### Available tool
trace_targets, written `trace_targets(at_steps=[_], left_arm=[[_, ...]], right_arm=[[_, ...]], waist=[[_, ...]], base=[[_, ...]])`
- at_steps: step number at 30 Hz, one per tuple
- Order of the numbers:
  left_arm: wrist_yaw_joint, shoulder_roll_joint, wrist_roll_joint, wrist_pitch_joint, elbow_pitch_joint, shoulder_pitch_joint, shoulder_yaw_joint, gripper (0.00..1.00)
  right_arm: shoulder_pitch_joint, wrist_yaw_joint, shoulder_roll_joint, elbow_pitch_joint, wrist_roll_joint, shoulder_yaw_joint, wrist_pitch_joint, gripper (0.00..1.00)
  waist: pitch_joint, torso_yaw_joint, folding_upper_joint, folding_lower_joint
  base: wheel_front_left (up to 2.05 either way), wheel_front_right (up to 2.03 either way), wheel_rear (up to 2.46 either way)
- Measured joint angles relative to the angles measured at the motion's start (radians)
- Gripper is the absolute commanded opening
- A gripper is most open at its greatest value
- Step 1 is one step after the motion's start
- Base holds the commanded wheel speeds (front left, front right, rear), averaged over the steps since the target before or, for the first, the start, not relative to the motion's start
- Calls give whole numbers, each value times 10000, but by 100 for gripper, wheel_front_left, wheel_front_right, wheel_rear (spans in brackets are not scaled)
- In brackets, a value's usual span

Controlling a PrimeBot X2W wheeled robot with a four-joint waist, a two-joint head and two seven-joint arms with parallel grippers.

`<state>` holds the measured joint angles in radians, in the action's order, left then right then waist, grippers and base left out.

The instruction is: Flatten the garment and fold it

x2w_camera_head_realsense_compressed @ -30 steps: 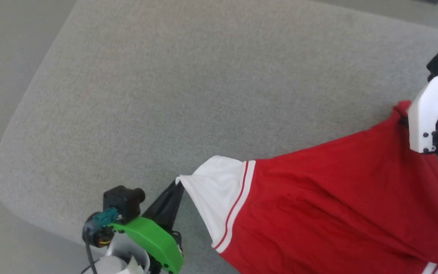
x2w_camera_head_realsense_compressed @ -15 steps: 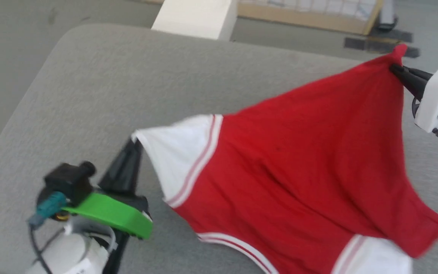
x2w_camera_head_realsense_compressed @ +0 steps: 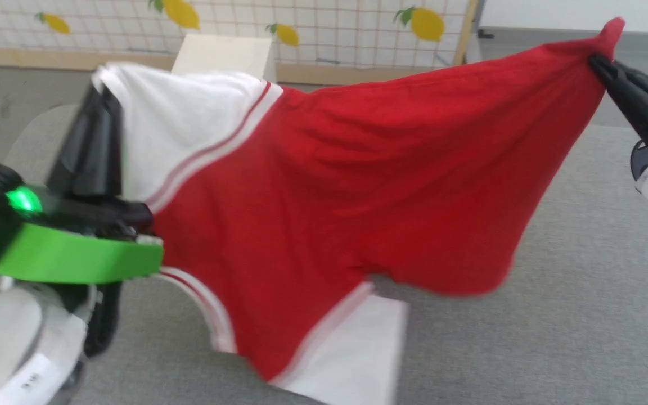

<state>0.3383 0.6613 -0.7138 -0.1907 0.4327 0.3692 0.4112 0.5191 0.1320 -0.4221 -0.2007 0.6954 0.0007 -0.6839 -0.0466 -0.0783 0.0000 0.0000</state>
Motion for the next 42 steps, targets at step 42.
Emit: trace_targets(at_steps=[42], left_arm=[[-3133,-1427,1093,-384,-9217,13119,96,0]], right_arm=[[9794,0,872,7561,-1762,2663,6125,0]], waist=[[-5397,1264,0,2]], base=[[0,0,0]])
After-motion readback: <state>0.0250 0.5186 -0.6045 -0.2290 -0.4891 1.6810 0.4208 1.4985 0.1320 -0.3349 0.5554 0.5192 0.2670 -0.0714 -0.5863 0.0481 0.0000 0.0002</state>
